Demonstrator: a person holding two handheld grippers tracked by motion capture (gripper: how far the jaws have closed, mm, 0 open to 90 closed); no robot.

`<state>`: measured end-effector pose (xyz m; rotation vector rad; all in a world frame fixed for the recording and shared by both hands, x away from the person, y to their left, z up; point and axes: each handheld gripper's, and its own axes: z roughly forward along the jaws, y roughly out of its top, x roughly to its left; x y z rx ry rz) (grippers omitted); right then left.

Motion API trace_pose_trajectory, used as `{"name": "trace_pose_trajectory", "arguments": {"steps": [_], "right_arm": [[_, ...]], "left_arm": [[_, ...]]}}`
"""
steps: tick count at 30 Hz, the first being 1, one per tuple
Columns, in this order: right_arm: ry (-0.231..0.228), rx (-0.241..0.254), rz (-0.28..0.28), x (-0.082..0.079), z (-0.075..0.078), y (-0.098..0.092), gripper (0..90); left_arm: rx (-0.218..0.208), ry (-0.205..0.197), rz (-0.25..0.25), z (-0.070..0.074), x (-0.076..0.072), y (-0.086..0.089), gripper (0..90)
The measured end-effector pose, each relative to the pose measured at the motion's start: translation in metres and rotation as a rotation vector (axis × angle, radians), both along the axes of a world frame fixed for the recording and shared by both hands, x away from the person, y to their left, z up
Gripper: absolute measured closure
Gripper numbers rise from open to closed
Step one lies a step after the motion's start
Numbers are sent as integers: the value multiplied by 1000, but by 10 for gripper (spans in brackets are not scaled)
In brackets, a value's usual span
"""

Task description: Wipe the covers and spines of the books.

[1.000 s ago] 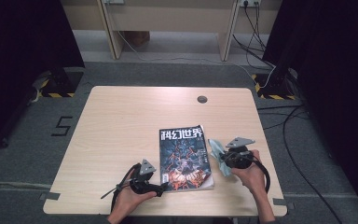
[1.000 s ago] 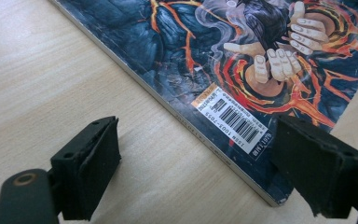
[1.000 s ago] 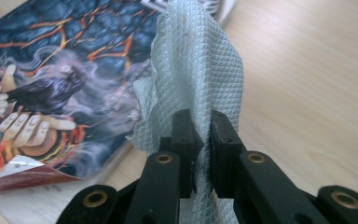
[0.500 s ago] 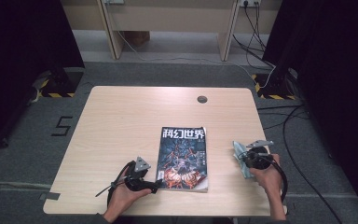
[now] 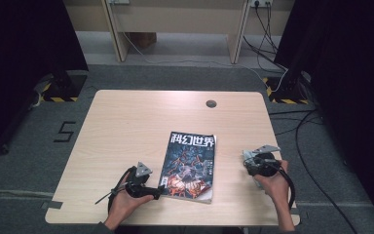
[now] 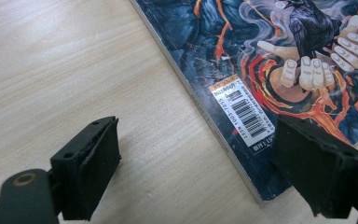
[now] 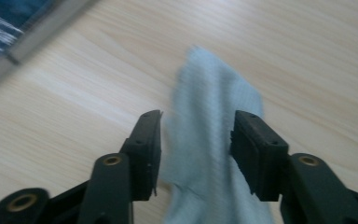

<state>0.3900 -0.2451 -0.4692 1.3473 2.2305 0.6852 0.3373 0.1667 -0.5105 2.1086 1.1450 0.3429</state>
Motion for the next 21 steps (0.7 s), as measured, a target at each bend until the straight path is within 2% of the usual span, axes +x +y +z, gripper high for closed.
{"name": "trace_pose_trajectory", "arguments": {"steps": [6,11,13,16,18,21], "right_arm": [[1,47,122,-4,2,36,445],[36,110,191,-8,-4,66,430],[54,102,217,-9,-7,77,418],[71,87,249,-10,-12,89,416],[78,61,257,-8,-17,95,408],[82,71,251,-8,-19,97,413]], "left_arm": [[1,-1,-2,0,0,0,147],[3,-3,-2,0,0,0,146],[2,-8,1,0,-1,-1,145],[39,-28,-14,2,-1,-2,145],[23,-25,-4,1,-1,-1,143],[23,-24,-7,1,-1,-1,143]]}}
